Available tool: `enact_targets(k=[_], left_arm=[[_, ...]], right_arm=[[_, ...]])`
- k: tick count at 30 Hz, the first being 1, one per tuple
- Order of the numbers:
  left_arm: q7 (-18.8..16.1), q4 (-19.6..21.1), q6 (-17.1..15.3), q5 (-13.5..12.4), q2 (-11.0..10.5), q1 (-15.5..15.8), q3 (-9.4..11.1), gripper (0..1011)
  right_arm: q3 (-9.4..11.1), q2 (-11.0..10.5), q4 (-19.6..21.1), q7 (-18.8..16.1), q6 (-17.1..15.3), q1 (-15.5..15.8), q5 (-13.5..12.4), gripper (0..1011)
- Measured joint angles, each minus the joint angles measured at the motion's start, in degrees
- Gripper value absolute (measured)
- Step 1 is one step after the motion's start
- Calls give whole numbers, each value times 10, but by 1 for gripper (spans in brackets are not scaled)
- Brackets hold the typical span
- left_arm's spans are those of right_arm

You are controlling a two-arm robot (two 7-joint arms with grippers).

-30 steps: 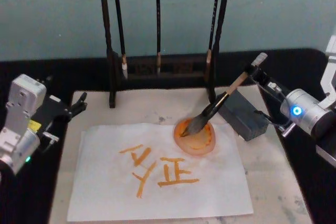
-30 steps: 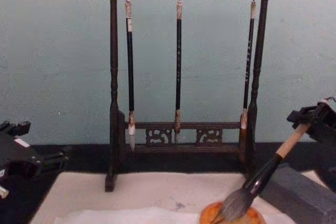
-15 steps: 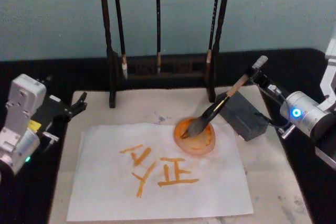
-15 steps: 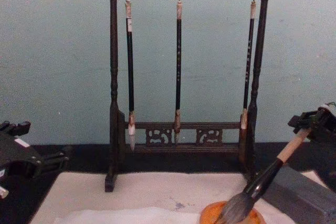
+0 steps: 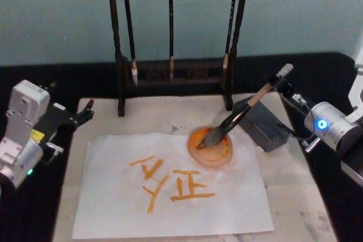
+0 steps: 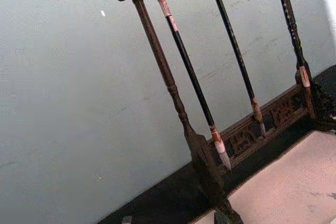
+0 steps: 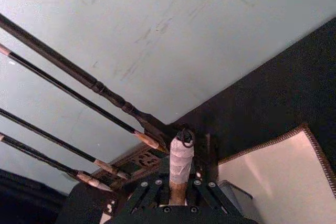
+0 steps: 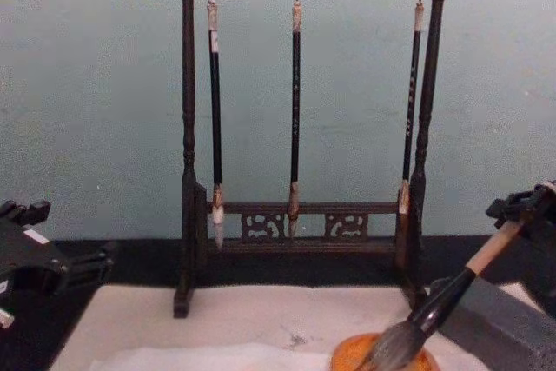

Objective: Pick up the brush from the inkstone, write on the paper, then place the brush back to its original position.

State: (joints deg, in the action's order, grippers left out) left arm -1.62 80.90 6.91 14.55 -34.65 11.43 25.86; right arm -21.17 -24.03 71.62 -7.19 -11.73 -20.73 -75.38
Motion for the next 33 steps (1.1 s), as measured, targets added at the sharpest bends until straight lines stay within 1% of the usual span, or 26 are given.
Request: enact_targets(k=[15, 28, 30, 32, 33], left_arm=[[0, 0, 0, 0, 0, 0, 0, 1010], [0, 0, 0, 0, 0, 0, 0, 1010], [0, 0, 0, 0, 0, 0, 0, 1010], [0, 0, 0, 0, 0, 0, 0, 1010], [0, 0, 0, 0, 0, 0, 0, 1010]], right_arm=[[-9, -5, -1, 21, 8, 2, -27, 156], [-9, -4, -2, 21, 8, 2, -27, 156], [-8, -4, -2, 21, 7, 2, -27, 168], [-8, -4, -2, 21, 7, 2, -27, 212], [-8, -4, -2, 21, 7, 2, -27, 270]])
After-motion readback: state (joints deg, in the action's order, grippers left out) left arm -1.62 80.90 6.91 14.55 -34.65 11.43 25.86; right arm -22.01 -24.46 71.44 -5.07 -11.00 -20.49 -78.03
